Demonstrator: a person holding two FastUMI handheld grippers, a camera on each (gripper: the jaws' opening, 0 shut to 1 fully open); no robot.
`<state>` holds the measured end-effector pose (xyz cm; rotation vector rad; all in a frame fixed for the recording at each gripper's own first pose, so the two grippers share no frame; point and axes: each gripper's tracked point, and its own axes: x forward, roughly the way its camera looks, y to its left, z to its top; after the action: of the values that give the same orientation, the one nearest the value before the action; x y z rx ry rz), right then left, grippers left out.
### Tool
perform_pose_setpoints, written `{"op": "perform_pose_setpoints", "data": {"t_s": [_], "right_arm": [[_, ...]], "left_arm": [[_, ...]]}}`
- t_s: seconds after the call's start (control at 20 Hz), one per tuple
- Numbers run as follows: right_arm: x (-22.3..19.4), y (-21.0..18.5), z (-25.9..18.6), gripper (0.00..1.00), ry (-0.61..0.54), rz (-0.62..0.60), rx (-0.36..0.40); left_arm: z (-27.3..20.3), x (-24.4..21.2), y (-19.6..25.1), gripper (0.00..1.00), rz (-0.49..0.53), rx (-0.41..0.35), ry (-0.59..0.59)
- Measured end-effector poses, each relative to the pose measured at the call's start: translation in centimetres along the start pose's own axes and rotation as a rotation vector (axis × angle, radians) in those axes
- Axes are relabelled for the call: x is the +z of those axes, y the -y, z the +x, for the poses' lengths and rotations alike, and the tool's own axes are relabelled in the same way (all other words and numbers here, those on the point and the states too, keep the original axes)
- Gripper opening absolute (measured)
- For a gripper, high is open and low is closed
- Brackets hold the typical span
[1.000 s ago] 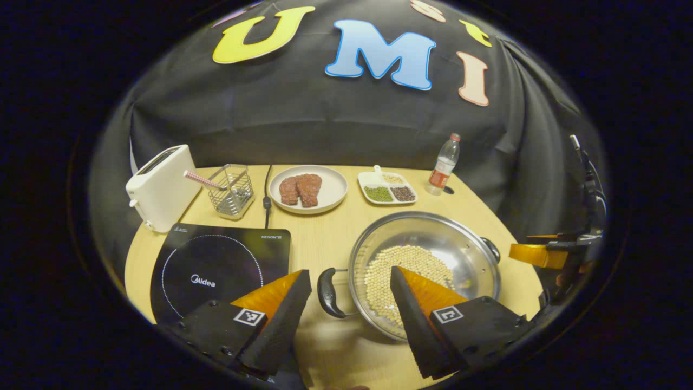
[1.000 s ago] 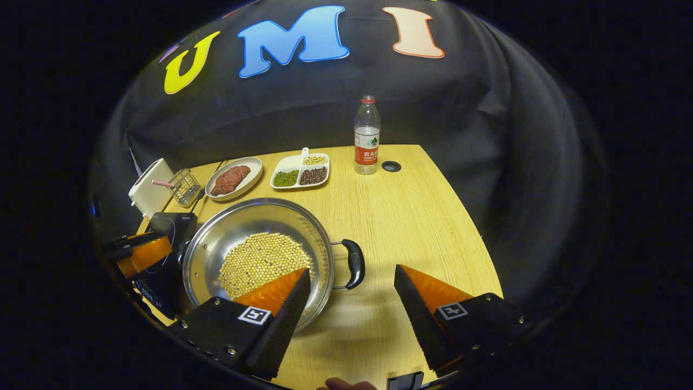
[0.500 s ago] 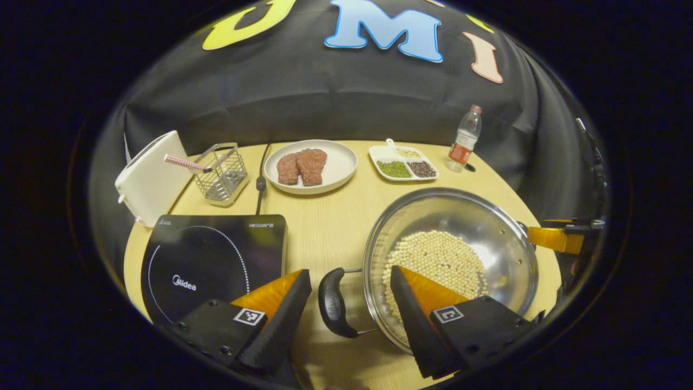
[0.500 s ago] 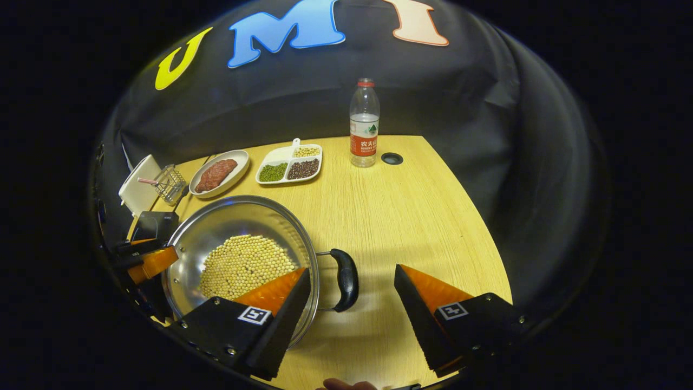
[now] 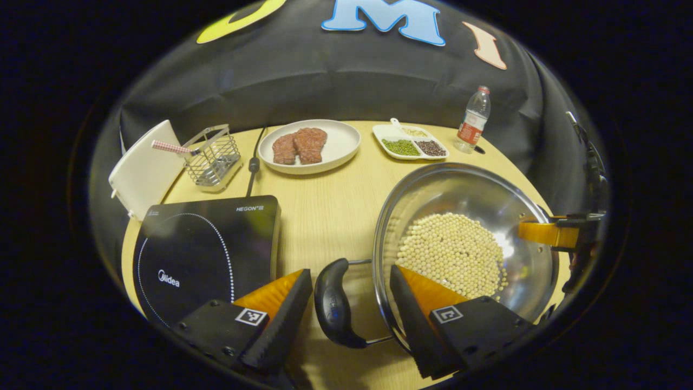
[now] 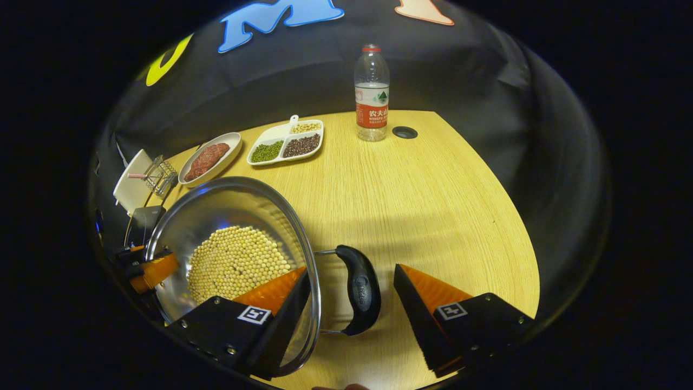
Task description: First push the handle of the pot to place it horizontally, then grasp the pot with both hands and set it on the induction cooktop.
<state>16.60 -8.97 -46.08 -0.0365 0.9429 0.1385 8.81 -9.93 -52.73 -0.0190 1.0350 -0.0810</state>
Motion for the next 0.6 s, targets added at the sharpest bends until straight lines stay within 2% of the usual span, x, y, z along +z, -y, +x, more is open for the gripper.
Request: {"op": "perform_pose_setpoints", "data": {"t_s": [0.05, 0.1, 0.15, 0.2, 0.25, 0.3, 0.35, 0.4, 0.45, 0.55, 0.6], "right_arm": [[-0.3, -0.5, 0.1, 0.92, -0.008, 0.005, 0.023], [-0.6, -0.8, 0.0, 0.89, -0.012, 0.013, 0.038], [-0.6, -1.1, 0.3, 0.78, -0.008, 0.022, 0.048], [-0.5, -1.1, 0.2, 0.74, -0.007, 0.026, 0.042], [-0.7, -1.0, 0.3, 0.63, -0.011, 0.029, 0.044], [-0.7, -1.0, 0.2, 0.68, -0.015, 0.047, 0.051], [-1.0, -1.2, 0.2, 0.64, -0.026, 0.055, 0.055], [-0.8, -1.2, -0.2, 0.64, -0.022, 0.066, 0.062], [-1.3, -1.2, -0.1, 0.59, -0.034, 0.069, 0.057], [-1.8, -1.1, -0.6, 0.59, -0.036, 0.082, 0.049], [-2.1, -1.2, -0.9, 0.59, -0.045, 0.092, 0.046]], "left_arm": [[0.0, 0.0, 0.3, 0.86, -0.001, -0.011, -0.003], [0.1, 0.0, 0.6, 0.9, 0.001, -0.021, -0.007], [0.3, -0.1, 0.5, 0.77, 0.01, -0.015, -0.011], [0.4, 0.0, 0.4, 0.79, 0.016, -0.009, -0.01], [0.4, 0.0, 0.5, 0.75, 0.014, -0.01, -0.011], [0.5, 0.1, 0.5, 0.78, 0.012, -0.014, -0.014], [0.5, 0.1, 0.5, 0.73, 0.008, -0.016, -0.018], [0.3, 0.4, 0.4, 0.72, 0.004, -0.016, -0.021], [0.3, 0.3, 0.6, 0.73, -0.013, -0.02, -0.025], [0.3, 0.6, 0.6, 0.7, -0.017, -0.021, -0.014], [0.1, 0.8, 0.5, 0.73, -0.01, -0.022, -0.009]]}}
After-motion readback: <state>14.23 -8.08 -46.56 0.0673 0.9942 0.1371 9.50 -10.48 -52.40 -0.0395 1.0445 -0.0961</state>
